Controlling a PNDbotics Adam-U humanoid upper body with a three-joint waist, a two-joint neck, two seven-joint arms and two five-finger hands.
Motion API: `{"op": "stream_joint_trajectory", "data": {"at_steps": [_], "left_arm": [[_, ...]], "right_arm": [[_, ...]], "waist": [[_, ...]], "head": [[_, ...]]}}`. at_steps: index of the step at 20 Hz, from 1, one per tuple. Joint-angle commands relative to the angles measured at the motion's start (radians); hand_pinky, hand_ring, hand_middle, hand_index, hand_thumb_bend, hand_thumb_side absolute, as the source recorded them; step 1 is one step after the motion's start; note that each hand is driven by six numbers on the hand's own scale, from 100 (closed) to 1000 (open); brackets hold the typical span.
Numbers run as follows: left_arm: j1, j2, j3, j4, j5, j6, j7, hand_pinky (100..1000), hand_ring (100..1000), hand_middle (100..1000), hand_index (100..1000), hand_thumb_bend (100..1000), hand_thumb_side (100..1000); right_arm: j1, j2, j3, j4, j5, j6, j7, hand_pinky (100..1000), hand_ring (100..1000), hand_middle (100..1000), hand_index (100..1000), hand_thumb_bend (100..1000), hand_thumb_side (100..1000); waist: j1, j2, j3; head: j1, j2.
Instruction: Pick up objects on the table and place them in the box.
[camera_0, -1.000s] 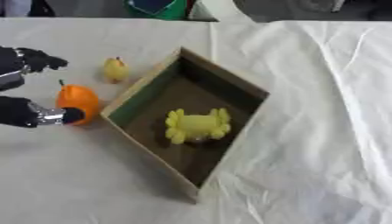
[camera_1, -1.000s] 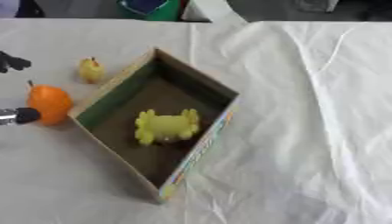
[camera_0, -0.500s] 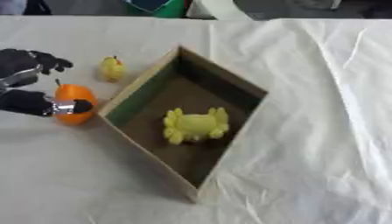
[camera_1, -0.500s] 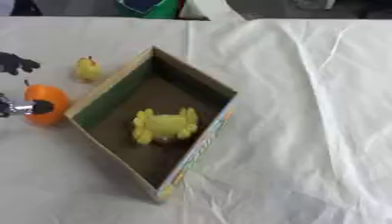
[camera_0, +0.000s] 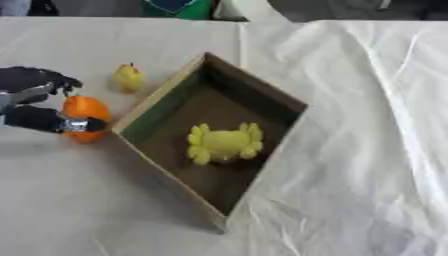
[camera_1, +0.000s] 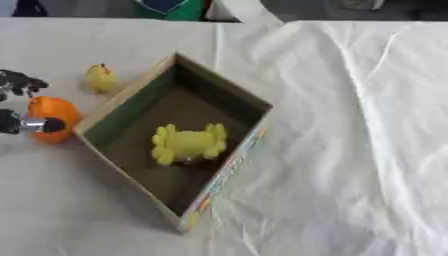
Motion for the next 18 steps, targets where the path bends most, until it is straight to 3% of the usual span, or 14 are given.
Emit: {"op": "stream_joint_trajectory", "data": {"at_steps": [1, 3, 8, 13, 15, 18], "left_arm": [[-0.02, 0.026, 0.016, 0.003, -0.003, -0.016, -0.026, 722, 873, 873, 998, 592, 853], [-0.021, 0.026, 0.017, 0.009, -0.011, -0.023, -0.036, 724, 875, 874, 998, 571, 813], [-0.029, 0.008, 0.014, 0.066, -0.053, -0.023, -0.038, 725, 875, 873, 996, 575, 823], [-0.04, -0.013, 0.012, 0.121, -0.075, -0.022, 0.007, 694, 852, 837, 961, 498, 796], [-0.043, -0.02, 0.012, 0.135, -0.08, -0.016, 0.036, 671, 835, 811, 926, 454, 746], [-0.045, -0.031, 0.012, 0.156, -0.085, -0.003, 0.083, 613, 791, 749, 848, 333, 594]], "right_arm": [[-0.01, -0.016, -0.012, -0.019, -0.006, 0.005, -0.001, 682, 536, 476, 695, 100, 427], [-0.01, -0.015, -0.012, -0.019, -0.006, 0.005, 0.0, 683, 535, 475, 695, 100, 428], [-0.009, -0.009, -0.013, -0.019, -0.007, 0.007, 0.002, 683, 534, 473, 693, 100, 428], [-0.006, -0.005, -0.015, -0.019, -0.009, 0.011, 0.007, 687, 535, 470, 695, 100, 429], [-0.005, -0.003, -0.015, -0.019, -0.01, 0.011, 0.009, 688, 536, 469, 695, 100, 429], [-0.004, -0.001, -0.016, -0.019, -0.011, 0.01, 0.013, 689, 536, 468, 696, 100, 429]], "waist": [[0.0, -0.015, 0.002], [0.0, -0.014, 0.002], [-0.003, -0.011, 0.0], [-0.006, -0.008, -0.001], [-0.007, -0.007, -0.001], [-0.009, -0.005, -0.001]], "head": [[0.002, -0.009], [0.002, -0.011], [0.004, -0.016], [0.007, -0.017], [0.007, -0.018], [0.007, -0.019]]}}
